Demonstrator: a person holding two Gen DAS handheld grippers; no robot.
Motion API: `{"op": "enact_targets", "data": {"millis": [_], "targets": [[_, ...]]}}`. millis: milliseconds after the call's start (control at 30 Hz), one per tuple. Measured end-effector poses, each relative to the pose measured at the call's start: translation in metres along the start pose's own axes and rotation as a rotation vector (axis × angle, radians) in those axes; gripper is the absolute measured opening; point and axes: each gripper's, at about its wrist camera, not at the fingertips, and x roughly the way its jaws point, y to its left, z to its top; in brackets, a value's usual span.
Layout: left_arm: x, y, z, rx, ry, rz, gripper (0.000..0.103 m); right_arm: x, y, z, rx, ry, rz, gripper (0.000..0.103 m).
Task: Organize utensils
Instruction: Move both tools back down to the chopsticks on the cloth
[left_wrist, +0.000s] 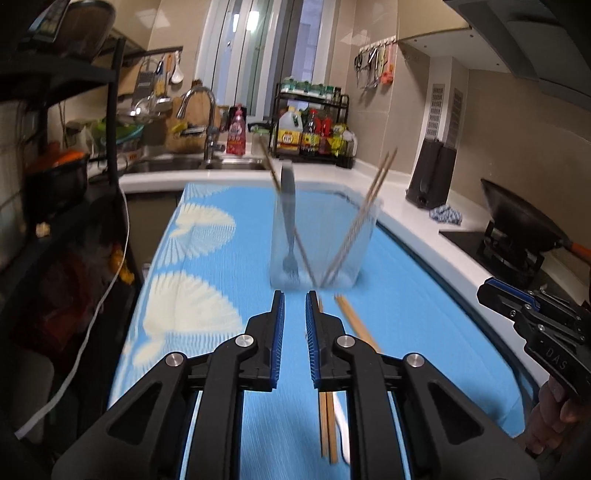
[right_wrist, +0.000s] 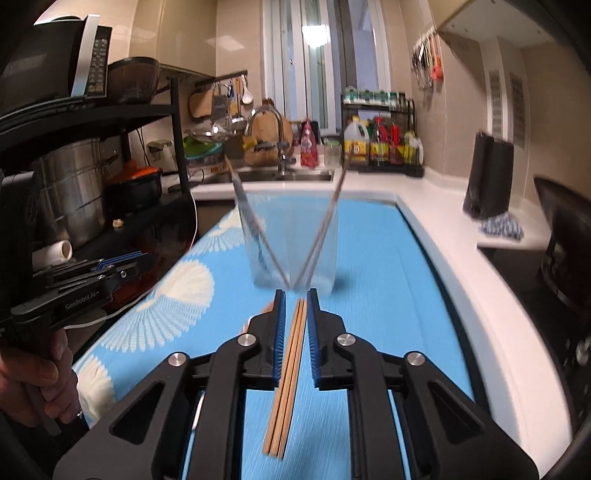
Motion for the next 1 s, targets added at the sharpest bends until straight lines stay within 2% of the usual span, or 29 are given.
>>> {"op": "enact_targets", "data": {"millis": [200, 333, 500, 667, 1000], "targets": [[0.016, 0.003, -0.067, -0.084, 0.097, -0.008, 0.011, 0.02, 0.001, -0.065, 0.029, 0.085, 0.006, 0.011], [0.027, 0.004, -0.083, -0.11, 0.136, -0.045, 0.011, 0.038, -0.002, -0.095, 0.086, 0.144, 0.017, 0.012], [0.03, 0.0, -0.091, -0.105, 0.132, -0.071, 0.011, 0.049, 0.002, -0.102, 0.071, 0.177, 0.019, 0.012], [0.034, -0.003, -0.096, -0.102, 0.142, -0.078, 0.011, 0.049, -0.003, -0.107, 0.087, 0.173, 0.003, 0.012], [0.045, -0.014, -0.104, -0.042, 0.176, -0.05, 0.012, 0.047, -0.002, -0.108, 0.064, 0.172, -0.011, 0.012]]}}
